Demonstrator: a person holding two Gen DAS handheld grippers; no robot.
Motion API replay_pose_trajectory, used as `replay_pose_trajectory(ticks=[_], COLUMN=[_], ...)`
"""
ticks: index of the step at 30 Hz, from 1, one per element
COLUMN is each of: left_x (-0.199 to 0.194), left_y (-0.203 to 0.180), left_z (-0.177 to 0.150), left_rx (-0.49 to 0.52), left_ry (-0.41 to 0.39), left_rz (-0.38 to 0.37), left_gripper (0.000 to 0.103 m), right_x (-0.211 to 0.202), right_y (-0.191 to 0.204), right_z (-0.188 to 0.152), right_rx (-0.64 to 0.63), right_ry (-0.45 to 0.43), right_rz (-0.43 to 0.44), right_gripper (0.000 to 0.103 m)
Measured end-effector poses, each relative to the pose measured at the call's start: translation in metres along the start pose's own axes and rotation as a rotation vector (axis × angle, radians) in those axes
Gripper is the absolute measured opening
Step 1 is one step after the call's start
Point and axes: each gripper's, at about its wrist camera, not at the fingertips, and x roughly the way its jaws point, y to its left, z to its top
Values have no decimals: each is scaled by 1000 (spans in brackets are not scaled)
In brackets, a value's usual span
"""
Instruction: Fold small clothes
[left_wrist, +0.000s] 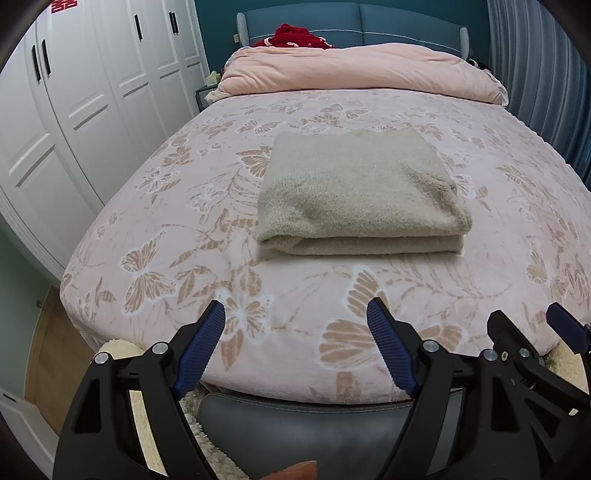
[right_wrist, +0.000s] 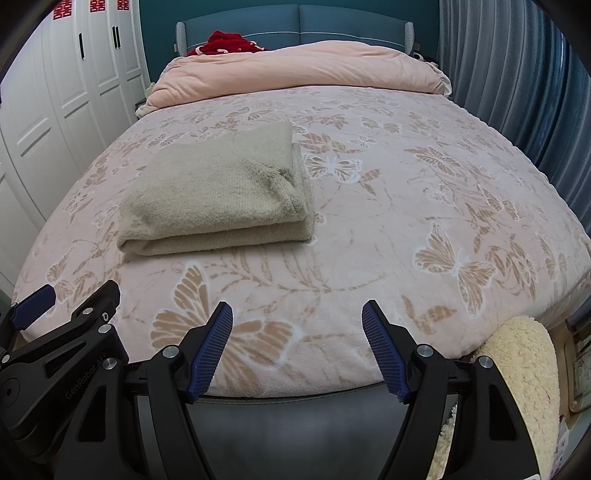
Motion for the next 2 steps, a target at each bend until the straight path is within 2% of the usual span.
replay_pose_trajectory(ticks=[2], left_x=[0], left_y=[0], left_z=[0], left_rx=[0], left_ry=[5], left_rz=[-2], left_gripper=[76], right_x=[0], right_y=[0], right_z=[0], right_rx=[1], right_ry=[-1], right_rz=[1], right_gripper=[72])
